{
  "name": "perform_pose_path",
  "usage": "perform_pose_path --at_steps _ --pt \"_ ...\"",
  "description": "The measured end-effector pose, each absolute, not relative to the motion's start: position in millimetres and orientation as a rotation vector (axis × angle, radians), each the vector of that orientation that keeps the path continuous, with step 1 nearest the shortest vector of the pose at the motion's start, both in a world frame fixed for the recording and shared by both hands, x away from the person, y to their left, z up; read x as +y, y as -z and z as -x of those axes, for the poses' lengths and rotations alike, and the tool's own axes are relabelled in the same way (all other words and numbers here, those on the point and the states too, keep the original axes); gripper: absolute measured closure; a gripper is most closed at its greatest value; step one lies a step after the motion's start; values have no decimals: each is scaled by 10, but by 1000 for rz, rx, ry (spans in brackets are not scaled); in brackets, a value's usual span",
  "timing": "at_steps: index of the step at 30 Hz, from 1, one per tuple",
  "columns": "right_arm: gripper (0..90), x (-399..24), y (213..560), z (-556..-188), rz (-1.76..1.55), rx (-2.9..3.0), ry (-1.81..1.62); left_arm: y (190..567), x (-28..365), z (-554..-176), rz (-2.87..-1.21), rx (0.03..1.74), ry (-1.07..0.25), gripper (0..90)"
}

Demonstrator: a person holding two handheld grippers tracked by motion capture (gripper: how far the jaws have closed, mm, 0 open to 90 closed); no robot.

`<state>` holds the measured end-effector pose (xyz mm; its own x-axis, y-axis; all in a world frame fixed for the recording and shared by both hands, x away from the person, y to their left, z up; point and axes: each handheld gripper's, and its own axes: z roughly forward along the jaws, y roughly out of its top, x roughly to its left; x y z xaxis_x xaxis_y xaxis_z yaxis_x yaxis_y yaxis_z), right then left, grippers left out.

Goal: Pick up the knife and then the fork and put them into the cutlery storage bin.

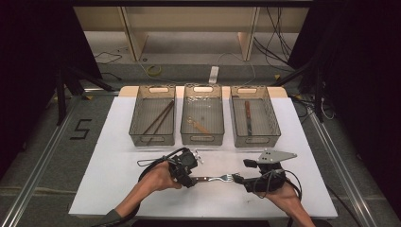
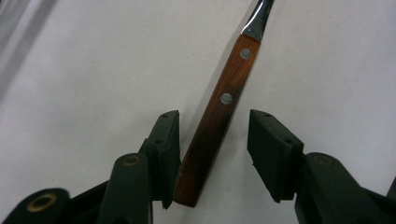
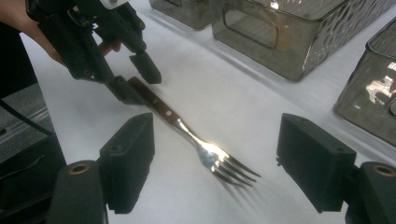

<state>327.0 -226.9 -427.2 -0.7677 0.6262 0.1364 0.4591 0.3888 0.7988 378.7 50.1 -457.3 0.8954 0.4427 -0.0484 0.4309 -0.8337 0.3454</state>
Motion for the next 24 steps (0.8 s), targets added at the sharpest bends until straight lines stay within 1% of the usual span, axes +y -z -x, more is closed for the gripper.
perform_pose_path --at_steps 7,12,21,24 --pt "285 -2275 4280 -3282 -978 2460 -1310 4623 475 -3766 -2738 630 -63 602" --pt "285 -2268 4279 -3281 -972 2465 -1308 4623 474 -3756 -2744 611 -73 632" --pt "285 -2267 4275 -3286 -967 2470 -1302 4625 479 -3724 -2747 541 -64 743" --pt "284 -2266 4281 -3289 -968 2476 -1297 4632 489 -3723 -2730 547 -61 747"
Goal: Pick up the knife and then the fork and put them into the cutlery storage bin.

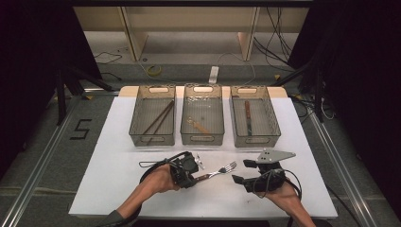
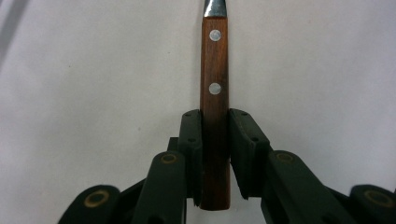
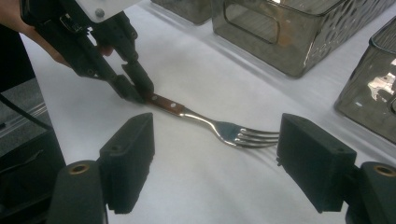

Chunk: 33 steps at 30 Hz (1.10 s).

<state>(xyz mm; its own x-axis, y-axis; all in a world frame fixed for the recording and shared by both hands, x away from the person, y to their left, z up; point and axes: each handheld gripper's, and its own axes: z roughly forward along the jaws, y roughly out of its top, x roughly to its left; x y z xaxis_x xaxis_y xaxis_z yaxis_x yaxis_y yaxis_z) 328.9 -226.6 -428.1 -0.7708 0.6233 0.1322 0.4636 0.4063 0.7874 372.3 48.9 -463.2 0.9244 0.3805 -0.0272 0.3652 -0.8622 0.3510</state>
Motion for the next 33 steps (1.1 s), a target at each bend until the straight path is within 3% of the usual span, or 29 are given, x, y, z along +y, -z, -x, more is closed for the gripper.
perform_pose_path --at_steps 11,20,33 --pt "284 -2261 4267 -3286 -957 2475 -1304 4603 503 -3708 -2710 516 -69 751" --pt "284 -2208 4239 -3266 -918 2477 -1323 4364 512 -3634 -2649 501 -58 752" --pt "282 -1901 4206 -3156 -667 2534 -1262 4222 488 -3551 -2648 479 -9 751"
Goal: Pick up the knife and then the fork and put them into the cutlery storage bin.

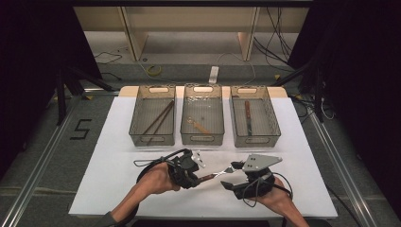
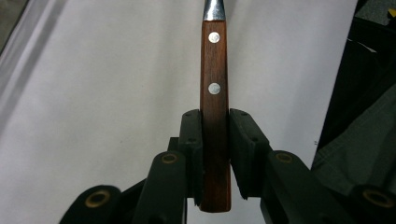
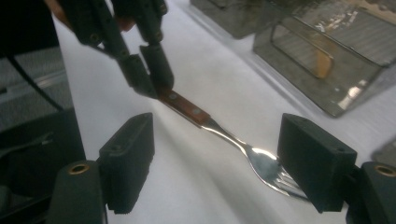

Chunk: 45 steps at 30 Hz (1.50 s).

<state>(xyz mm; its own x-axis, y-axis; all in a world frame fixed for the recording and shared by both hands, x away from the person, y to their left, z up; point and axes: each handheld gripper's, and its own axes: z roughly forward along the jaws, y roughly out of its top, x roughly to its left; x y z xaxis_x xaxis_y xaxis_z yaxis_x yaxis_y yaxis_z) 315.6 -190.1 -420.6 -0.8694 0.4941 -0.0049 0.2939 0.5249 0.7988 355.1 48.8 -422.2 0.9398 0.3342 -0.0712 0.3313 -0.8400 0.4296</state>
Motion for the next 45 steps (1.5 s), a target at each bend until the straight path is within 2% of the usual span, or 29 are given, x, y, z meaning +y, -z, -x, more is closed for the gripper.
perform_pose_path --at_steps 15,28,45 --pt "327 -1487 4363 -3079 -297 2625 -966 4181 409 -3454 -2666 425 82 751" --pt "509 -1384 4449 -3064 -141 2651 -872 4171 385 -3423 -2676 397 112 751" --pt "703 -1332 4486 -3027 -13 2651 -794 4173 386 -3426 -2670 373 167 750"
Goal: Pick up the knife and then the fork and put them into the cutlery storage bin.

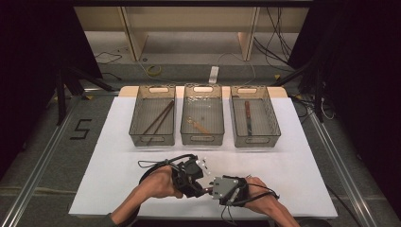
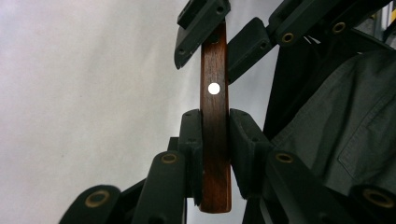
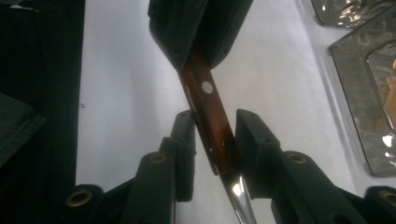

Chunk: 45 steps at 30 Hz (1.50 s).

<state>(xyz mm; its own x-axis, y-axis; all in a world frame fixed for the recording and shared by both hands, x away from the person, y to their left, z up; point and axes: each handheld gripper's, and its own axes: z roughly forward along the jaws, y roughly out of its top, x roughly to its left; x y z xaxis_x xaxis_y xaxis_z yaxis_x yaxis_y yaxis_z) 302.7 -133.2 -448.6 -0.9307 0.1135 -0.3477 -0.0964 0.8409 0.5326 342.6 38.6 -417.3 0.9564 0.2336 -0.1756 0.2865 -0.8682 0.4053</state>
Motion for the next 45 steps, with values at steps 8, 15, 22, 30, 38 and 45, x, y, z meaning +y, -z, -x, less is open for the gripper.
perform_pose_path --at_steps 8,15,22,30,38,45 --pt "776 -1319 4511 -2974 67 2681 -735 4135 422 -3449 -2629 376 180 727" --pt "777 -1338 4463 -2975 65 2681 -742 4114 476 -3487 -2612 456 113 465" --pt "777 -1407 4446 -3023 24 2667 -724 4052 656 -3522 -2488 535 28 286" --pt "776 -1620 4342 -3211 -137 2624 -751 4049 892 -3537 -2347 600 -82 231" --pt "776 -1850 4190 -3479 -462 2558 -851 4112 1192 -3507 -2190 719 -172 210" --pt "776 -2043 4046 -3784 -745 2520 -1012 4141 1402 -3499 -2094 807 -200 205"
